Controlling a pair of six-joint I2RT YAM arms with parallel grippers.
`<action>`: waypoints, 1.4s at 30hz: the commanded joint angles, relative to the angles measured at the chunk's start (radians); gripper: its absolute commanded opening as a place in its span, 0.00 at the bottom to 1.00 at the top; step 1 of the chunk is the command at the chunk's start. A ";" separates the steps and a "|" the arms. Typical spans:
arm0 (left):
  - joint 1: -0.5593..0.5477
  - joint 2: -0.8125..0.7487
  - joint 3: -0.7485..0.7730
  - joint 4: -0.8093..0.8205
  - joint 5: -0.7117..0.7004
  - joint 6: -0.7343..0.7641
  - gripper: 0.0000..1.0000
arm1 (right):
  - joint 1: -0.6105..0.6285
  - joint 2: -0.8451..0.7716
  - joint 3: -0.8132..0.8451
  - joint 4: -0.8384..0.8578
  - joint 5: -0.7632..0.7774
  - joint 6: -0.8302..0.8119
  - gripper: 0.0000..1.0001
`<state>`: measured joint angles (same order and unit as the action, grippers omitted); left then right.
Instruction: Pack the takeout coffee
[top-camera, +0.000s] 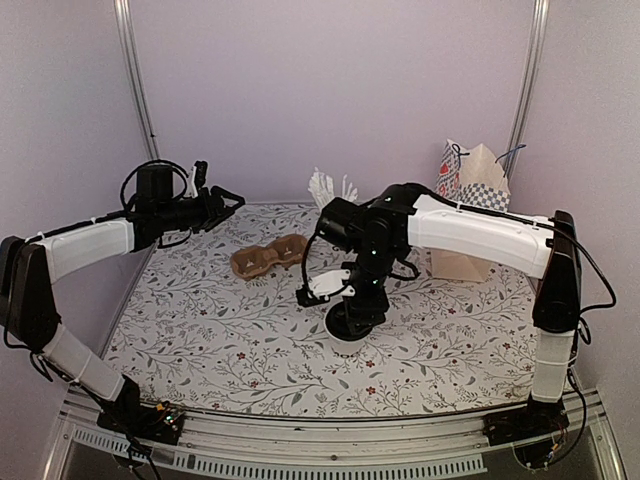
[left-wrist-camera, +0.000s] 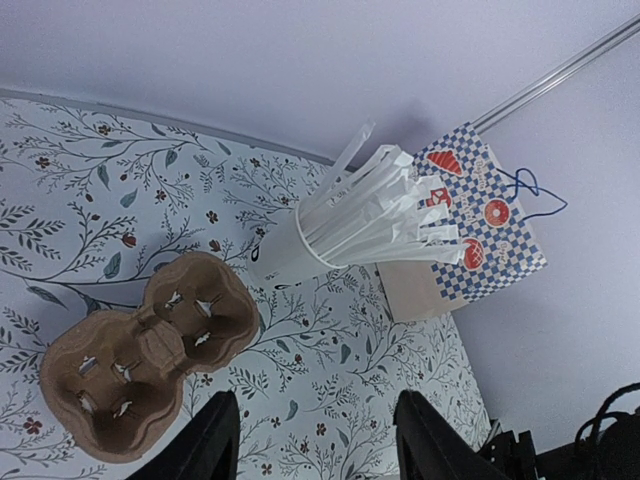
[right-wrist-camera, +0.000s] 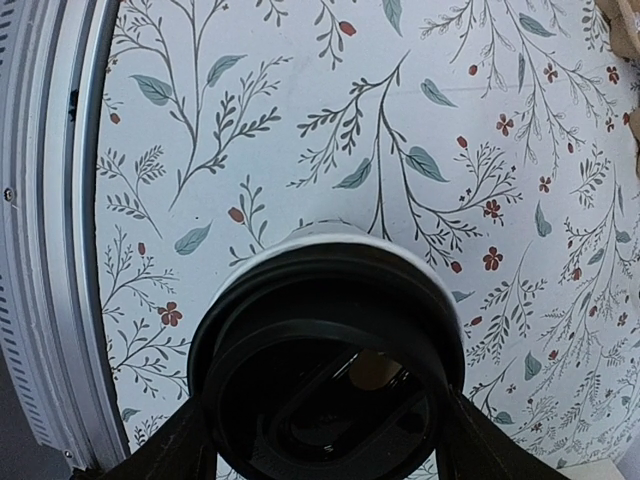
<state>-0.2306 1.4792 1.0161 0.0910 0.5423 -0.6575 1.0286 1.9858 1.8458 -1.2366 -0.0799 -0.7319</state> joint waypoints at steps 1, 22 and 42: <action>0.011 -0.015 0.004 0.002 0.005 0.007 0.56 | 0.007 0.010 0.021 -0.012 0.015 0.012 0.68; 0.013 -0.014 0.004 0.003 0.007 0.006 0.56 | 0.007 0.031 0.057 -0.030 0.021 0.011 0.68; 0.015 -0.016 0.004 0.003 0.008 0.004 0.56 | 0.007 0.047 0.018 -0.034 0.028 0.012 0.68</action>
<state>-0.2279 1.4792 1.0161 0.0906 0.5423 -0.6575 1.0286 2.0136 1.8771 -1.2613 -0.0605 -0.7292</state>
